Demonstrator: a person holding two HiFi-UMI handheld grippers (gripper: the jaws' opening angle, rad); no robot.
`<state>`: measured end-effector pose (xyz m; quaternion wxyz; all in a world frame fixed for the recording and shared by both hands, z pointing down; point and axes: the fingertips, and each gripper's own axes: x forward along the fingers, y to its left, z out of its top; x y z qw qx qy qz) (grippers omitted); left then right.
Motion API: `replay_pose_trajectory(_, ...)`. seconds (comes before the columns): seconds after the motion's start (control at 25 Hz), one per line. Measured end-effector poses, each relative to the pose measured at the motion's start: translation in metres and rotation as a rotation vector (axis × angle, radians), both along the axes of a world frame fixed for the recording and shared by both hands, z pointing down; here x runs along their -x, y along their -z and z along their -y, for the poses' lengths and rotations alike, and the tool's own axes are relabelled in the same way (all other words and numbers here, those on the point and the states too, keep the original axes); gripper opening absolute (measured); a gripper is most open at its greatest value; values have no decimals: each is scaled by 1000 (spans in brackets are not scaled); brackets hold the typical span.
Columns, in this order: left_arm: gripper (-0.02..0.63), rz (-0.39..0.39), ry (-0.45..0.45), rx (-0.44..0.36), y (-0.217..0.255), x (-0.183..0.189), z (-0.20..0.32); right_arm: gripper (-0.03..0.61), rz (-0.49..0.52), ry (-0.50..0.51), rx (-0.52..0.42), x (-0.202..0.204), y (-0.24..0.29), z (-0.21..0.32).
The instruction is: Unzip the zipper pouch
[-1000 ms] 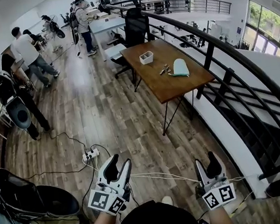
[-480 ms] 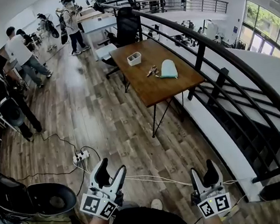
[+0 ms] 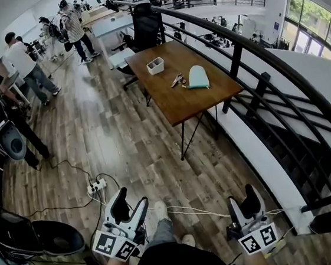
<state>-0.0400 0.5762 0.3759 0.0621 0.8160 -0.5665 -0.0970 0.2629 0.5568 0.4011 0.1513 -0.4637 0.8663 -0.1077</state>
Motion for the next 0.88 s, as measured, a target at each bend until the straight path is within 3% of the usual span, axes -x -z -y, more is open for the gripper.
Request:
replay_pose_trajectory(0.48,288,-16,-80,-36,3,40,129,301,-162,0,-43,67,27,107)
replay_pose_trajectory(0.88,288,5,-119,-32,12,97,223,260,-193,-6,-50,136,44,207)
